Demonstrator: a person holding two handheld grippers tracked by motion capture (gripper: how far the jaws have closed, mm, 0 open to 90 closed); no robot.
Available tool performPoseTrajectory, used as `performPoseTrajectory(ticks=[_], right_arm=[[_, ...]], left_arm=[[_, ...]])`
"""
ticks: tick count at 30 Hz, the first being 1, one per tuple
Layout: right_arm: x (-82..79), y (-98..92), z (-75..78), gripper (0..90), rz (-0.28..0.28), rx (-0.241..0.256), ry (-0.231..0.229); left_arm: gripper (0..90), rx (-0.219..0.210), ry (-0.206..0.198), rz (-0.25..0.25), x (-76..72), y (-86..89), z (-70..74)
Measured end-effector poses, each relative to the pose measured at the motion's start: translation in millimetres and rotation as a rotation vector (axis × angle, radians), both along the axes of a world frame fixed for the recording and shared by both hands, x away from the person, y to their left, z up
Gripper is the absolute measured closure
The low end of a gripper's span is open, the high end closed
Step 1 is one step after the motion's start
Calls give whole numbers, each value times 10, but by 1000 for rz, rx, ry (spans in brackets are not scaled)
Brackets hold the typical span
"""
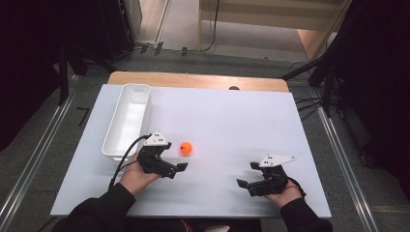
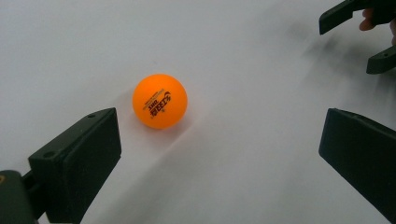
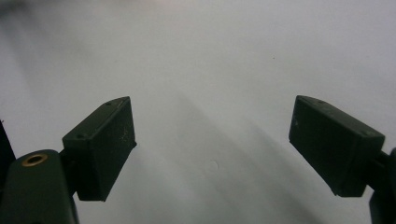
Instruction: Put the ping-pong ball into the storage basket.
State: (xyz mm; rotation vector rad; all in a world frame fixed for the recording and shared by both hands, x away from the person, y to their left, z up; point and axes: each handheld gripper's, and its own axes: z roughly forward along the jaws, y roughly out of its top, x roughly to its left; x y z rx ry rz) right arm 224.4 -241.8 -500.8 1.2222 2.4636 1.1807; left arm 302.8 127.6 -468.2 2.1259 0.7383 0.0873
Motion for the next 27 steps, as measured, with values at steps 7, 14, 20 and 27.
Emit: performPoseTrajectory(ticks=[7, 14, 20, 27], right_arm=[[1, 1, -1, 133, 5, 1, -4], [1, 2, -1, 133, 6, 1, -3], [1, 1, -1, 133, 6, 1, -5], [0, -4, 5, 133, 5, 5, -3]], left_arm=[[0, 7, 8, 1, 60, -45, -13], [0, 7, 9, 3, 102, -98, -1], [0, 15, 5, 10, 160, -144, -1], [0, 19, 4, 22, 222, -187, -11]])
